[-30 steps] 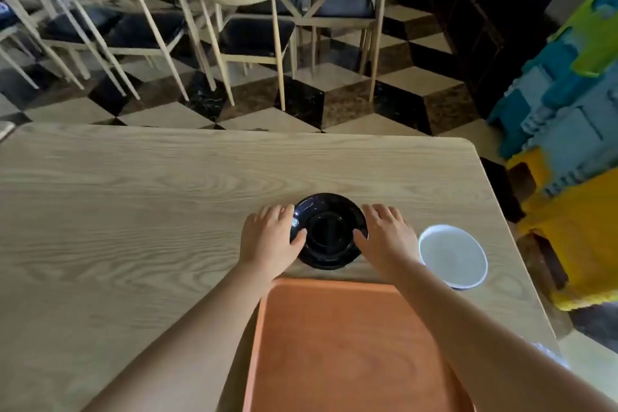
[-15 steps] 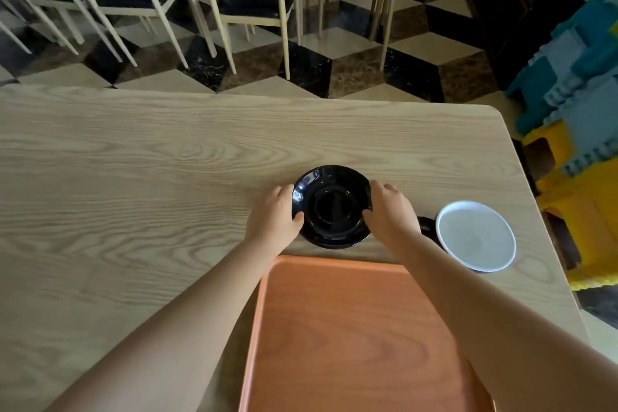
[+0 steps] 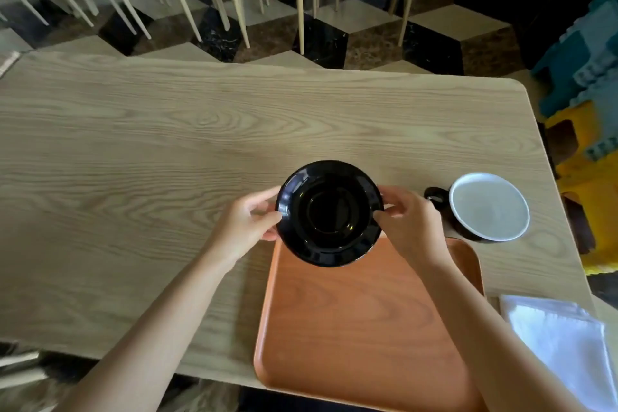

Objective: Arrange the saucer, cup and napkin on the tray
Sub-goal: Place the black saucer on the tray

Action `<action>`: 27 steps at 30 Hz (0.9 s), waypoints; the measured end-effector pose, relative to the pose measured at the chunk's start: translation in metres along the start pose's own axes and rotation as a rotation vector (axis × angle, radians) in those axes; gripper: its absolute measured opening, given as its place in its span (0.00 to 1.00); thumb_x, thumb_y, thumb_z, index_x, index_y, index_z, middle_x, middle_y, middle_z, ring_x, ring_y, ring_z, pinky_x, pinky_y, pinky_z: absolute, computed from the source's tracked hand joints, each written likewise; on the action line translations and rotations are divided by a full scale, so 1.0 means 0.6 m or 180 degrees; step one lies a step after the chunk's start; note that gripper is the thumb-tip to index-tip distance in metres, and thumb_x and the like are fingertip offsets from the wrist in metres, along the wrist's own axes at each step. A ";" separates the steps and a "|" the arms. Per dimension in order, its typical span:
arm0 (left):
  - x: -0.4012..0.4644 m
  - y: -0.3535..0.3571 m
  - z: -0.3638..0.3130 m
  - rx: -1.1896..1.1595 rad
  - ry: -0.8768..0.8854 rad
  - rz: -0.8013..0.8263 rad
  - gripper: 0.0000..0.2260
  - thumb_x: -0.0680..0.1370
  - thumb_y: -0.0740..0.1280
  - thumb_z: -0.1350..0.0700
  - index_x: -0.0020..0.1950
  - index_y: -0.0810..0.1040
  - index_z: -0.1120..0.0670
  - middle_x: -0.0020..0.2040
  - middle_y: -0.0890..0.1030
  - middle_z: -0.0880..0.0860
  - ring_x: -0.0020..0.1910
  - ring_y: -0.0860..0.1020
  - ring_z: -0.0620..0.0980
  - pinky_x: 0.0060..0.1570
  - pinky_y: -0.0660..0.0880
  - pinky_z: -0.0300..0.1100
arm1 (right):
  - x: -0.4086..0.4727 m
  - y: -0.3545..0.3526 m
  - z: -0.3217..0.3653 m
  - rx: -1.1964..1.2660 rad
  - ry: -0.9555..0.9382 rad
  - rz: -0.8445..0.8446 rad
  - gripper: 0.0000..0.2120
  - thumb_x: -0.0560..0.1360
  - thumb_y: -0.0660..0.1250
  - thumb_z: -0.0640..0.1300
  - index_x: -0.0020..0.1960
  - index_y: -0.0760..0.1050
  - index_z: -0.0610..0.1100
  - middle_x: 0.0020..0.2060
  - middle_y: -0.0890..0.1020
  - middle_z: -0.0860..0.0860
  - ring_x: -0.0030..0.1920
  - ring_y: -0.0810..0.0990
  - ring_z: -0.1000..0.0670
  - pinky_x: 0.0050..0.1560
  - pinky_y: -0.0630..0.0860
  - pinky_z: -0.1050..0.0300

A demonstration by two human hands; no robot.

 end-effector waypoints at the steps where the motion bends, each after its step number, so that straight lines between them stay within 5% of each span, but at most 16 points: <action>1: -0.012 -0.002 0.011 0.0061 -0.0028 -0.0002 0.23 0.75 0.65 0.68 0.64 0.70 0.47 0.40 0.78 0.52 0.30 0.79 0.44 0.32 0.77 0.34 | -0.015 0.004 -0.006 0.0061 0.0048 0.0027 0.15 0.66 0.68 0.34 0.50 0.81 0.48 0.39 0.82 0.56 0.36 0.79 0.60 0.38 0.68 0.79; 5: -0.049 -0.004 0.065 0.0165 -0.0268 -0.0052 0.22 0.73 0.67 0.66 0.64 0.74 0.49 0.41 0.77 0.50 0.31 0.78 0.50 0.31 0.76 0.36 | -0.066 0.022 -0.031 0.0217 0.0340 0.0171 0.15 0.66 0.67 0.34 0.48 0.81 0.50 0.38 0.83 0.59 0.40 0.81 0.56 0.44 0.74 0.62; 15: -0.077 0.010 0.093 0.0741 -0.0184 -0.0077 0.22 0.73 0.66 0.67 0.63 0.75 0.50 0.39 0.77 0.49 0.26 0.80 0.47 0.26 0.74 0.35 | -0.110 0.036 -0.061 0.0272 0.0447 0.0296 0.18 0.66 0.66 0.32 0.46 0.81 0.52 0.40 0.84 0.56 0.42 0.82 0.53 0.47 0.78 0.54; 22: -0.074 0.010 0.090 0.0972 -0.0202 -0.0054 0.21 0.73 0.66 0.65 0.64 0.74 0.48 0.43 0.79 0.50 0.29 0.82 0.49 0.30 0.76 0.36 | -0.106 0.042 -0.069 0.0274 0.0451 0.0272 0.16 0.66 0.65 0.31 0.49 0.81 0.47 0.41 0.85 0.53 0.43 0.81 0.53 0.48 0.77 0.57; 27: -0.078 0.006 0.089 0.0966 -0.0252 -0.0040 0.21 0.73 0.67 0.64 0.65 0.74 0.50 0.42 0.78 0.48 0.31 0.83 0.52 0.35 0.78 0.42 | -0.110 0.040 -0.066 0.0163 0.0381 0.0325 0.15 0.68 0.66 0.32 0.49 0.80 0.47 0.40 0.83 0.55 0.42 0.80 0.54 0.40 0.68 0.79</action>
Point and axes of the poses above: each hand's wrist, its own x-axis towards the middle knuckle, its own y-axis out of the palm, z = x × y, the point moved 2 cm from there along x, towards the middle knuckle
